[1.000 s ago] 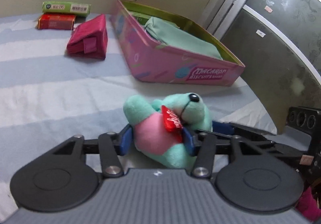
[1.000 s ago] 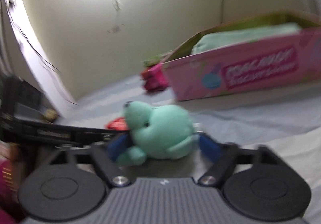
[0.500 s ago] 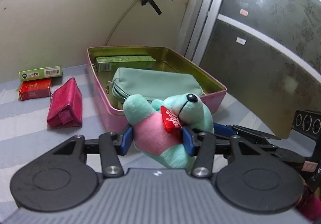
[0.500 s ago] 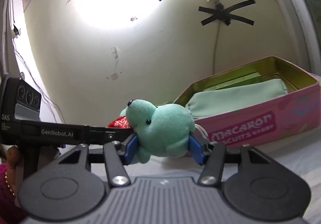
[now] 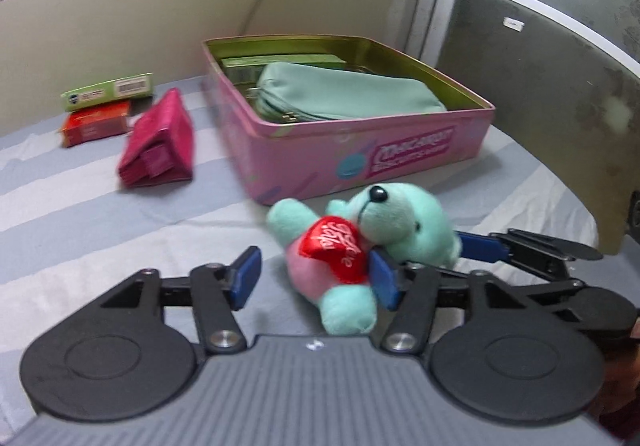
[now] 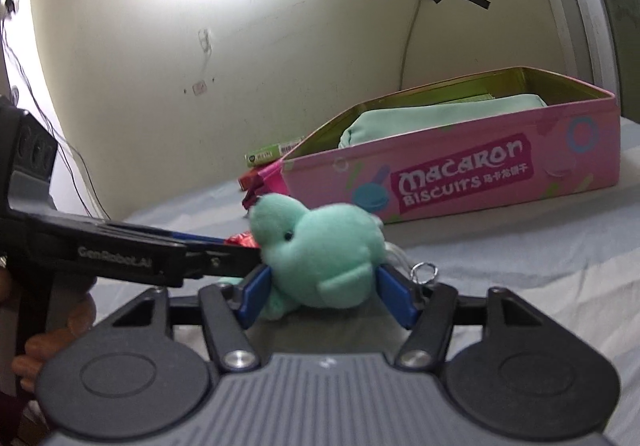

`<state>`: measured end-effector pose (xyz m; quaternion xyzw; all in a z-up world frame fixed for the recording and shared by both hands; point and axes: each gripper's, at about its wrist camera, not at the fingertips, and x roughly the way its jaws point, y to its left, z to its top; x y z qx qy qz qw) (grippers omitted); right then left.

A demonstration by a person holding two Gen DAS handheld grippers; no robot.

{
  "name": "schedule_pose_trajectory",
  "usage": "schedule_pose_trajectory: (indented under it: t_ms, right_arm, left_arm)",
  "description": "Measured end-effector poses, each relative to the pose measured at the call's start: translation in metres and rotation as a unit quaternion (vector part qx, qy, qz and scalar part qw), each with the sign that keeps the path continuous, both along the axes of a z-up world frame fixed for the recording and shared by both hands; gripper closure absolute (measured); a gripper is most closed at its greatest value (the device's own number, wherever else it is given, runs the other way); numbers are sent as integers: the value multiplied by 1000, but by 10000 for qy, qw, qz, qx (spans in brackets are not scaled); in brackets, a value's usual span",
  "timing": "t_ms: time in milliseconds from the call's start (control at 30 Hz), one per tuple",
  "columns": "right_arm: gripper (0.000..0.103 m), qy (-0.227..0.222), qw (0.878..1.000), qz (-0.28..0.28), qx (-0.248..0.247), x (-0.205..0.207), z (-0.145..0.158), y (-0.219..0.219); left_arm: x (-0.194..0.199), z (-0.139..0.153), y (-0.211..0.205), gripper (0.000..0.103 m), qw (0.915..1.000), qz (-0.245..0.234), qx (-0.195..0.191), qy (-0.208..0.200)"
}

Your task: Organize objects

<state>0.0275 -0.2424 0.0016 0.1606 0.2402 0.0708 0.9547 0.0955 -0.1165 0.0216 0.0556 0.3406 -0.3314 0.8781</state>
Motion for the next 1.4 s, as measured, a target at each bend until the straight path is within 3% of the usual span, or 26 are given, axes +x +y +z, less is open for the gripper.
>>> schedule_pose_trajectory:
  t_ms: [333, 867, 1100, 1400]
  right_arm:
    - [31, -18, 9991, 162, -390, 3, 8, 31]
    - [26, 28, 9981, 138, -602, 2, 13, 45]
    - [24, -45, 9978, -228, -622, -6, 17, 34]
    - [23, -160, 9942, -979, -412, -28, 24, -18]
  left_arm:
    - [-4, -1, 26, 24, 9986, 482, 85, -181]
    - [1, -9, 47, 24, 9981, 601, 36, -131]
    - [-8, -10, 35, 24, 9995, 257, 16, -177]
    - [-35, -7, 22, 20, 9985, -339, -27, -437]
